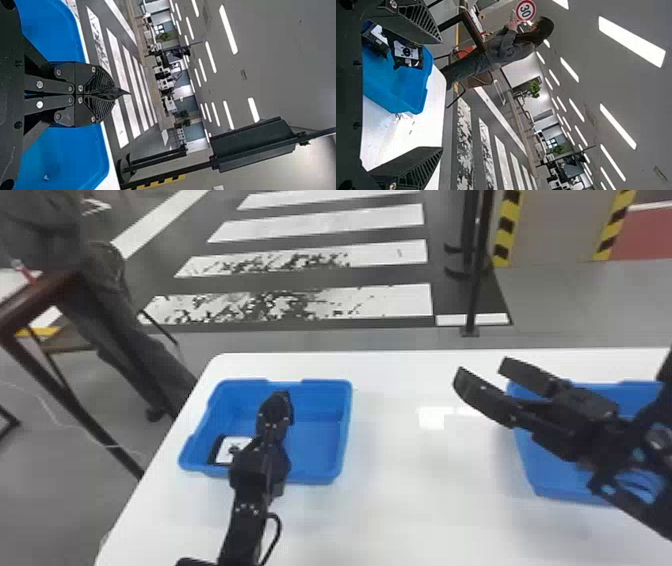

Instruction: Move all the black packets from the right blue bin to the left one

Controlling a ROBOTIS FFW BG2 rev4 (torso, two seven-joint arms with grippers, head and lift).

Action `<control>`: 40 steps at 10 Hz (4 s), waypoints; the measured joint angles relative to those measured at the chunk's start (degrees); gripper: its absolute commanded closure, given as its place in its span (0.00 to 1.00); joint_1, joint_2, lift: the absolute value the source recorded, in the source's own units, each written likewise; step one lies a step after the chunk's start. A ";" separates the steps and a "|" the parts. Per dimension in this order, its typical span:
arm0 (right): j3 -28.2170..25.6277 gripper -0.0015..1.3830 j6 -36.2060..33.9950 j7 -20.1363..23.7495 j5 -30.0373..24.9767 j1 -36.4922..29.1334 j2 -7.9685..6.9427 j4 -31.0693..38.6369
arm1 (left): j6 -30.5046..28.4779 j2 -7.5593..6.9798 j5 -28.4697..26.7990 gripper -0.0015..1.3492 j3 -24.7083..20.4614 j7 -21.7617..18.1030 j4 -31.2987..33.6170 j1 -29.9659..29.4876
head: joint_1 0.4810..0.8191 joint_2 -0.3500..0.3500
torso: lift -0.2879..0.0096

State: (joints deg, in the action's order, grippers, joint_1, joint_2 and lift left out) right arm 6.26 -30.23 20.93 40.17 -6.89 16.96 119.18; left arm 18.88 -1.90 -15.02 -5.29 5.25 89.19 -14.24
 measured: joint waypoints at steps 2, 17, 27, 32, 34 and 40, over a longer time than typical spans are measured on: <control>-1.39 0.04 -0.32 -0.38 -0.85 -1.17 0.00 1.12 | 4.53 -0.10 4.44 0.04 0.43 -0.06 -0.52 -1.32 | 0.63 0.82 | 0.50; -15.81 0.09 -8.69 -8.70 -26.75 3.18 -1.76 -18.77 | 9.22 -0.68 26.18 0.08 9.98 -9.38 20.84 -15.99 | 0.63 0.26 | 0.50; -10.95 0.77 -10.11 -8.01 -27.05 7.33 -2.28 -25.13 | 8.10 -0.83 25.30 0.08 9.98 -9.47 20.84 -16.13 | 0.63 0.32 | 0.50; -11.05 0.81 -11.88 -9.37 -25.22 5.76 -2.79 -20.07 | 8.96 -0.82 25.29 0.08 9.87 -9.47 20.84 -16.07 | 0.63 0.35 | 0.50; -12.09 0.81 -10.66 -7.59 -21.89 3.43 -2.70 -15.79 | 9.58 -0.82 25.30 0.08 9.96 -9.47 20.84 -15.99 | 0.63 0.36 | 0.50; -5.28 0.81 -1.47 4.77 -4.51 -0.01 -0.64 -1.42 | 0.18 -0.08 26.80 0.08 6.70 -9.38 28.66 -16.85 | 0.63 0.66 | 0.50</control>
State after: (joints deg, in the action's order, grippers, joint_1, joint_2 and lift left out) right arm 0.99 -31.70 25.70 35.66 -6.90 16.31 117.76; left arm 19.06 -1.98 11.78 1.41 -4.13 117.85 -31.08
